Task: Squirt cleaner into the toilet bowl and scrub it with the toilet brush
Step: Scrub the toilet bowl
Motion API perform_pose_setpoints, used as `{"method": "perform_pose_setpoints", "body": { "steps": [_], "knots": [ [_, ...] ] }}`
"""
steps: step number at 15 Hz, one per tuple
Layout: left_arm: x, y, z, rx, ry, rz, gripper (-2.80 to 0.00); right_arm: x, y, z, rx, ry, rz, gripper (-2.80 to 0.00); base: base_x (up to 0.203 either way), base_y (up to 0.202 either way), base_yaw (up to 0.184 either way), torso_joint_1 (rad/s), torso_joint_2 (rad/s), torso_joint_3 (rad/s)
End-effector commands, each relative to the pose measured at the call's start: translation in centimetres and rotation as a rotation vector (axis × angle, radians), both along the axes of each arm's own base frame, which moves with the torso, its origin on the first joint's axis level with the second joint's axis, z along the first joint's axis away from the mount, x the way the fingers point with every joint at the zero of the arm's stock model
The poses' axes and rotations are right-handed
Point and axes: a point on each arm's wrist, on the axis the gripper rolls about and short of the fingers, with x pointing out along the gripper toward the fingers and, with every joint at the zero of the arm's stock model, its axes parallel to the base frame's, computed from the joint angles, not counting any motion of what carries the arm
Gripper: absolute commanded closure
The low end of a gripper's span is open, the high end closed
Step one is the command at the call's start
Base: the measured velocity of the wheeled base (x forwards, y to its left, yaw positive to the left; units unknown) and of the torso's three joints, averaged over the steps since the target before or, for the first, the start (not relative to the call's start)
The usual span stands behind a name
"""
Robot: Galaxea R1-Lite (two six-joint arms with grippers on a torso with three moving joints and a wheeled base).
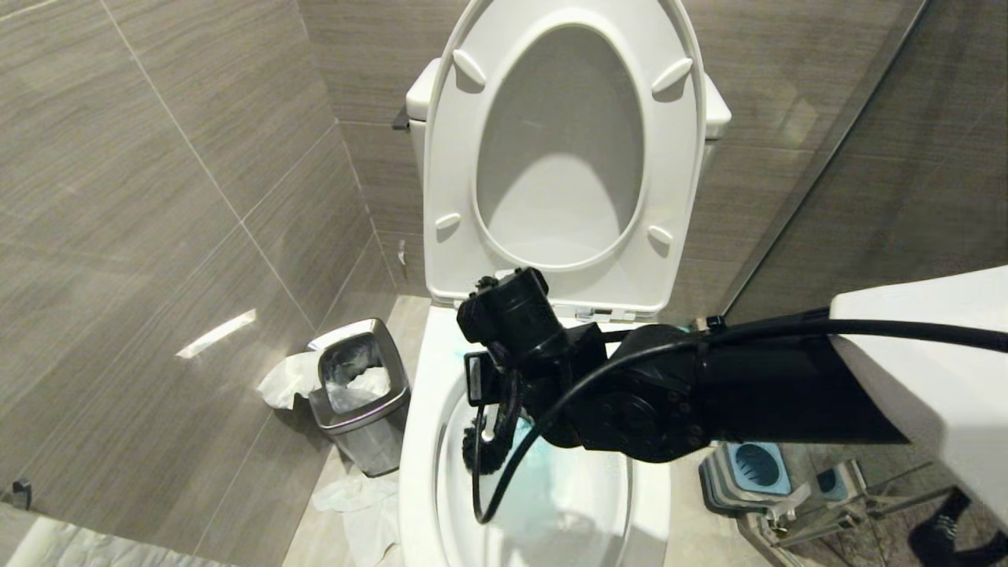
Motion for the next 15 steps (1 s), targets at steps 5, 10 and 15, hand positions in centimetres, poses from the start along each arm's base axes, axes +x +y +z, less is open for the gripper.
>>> {"method": "perform_pose_setpoints", "body": {
  "steps": [5, 10, 15],
  "knots": [
    [0.0, 0.0, 0.0, 0.000, 0.002, 0.001, 0.00, 6.0, -2.5, 0.4, -0.022, -0.029, -0.125, 0.00, 0.000, 0.000, 0.000, 0.000, 0.00, 0.000],
    [0.0, 0.0, 0.0, 0.000, 0.002, 0.001, 0.00, 6.6, -5.8, 2.5, -0.036, -0.044, -0.176, 0.00, 0.000, 0.000, 0.000, 0.000, 0.00, 0.000],
    [0.0, 0.0, 0.0, 0.000, 0.002, 0.001, 0.00, 2.7, -8.8, 2.2, -0.087, 0.035, -0.167, 0.00, 0.000, 0.000, 0.000, 0.000, 0.00, 0.000]
  ]
}}
